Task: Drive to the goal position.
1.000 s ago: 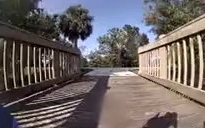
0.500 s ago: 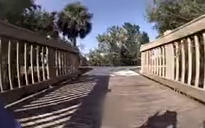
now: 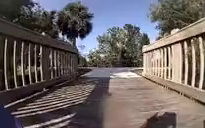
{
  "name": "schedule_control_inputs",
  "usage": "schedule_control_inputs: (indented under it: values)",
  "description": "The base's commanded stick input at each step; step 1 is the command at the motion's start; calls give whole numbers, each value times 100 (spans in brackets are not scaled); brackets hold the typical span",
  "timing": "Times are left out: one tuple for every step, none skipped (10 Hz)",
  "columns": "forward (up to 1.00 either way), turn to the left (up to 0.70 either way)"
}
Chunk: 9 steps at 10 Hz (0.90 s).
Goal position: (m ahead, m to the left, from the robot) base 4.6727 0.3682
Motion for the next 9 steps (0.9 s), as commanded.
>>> schedule_control_inputs:
  values:
    - [50,0]
    - [50,0]
    - [50,0]
    - [50,0]
    - [50,0]
    - [50,0]
    - [50,0]
    - [50,0]
    - [50,0]
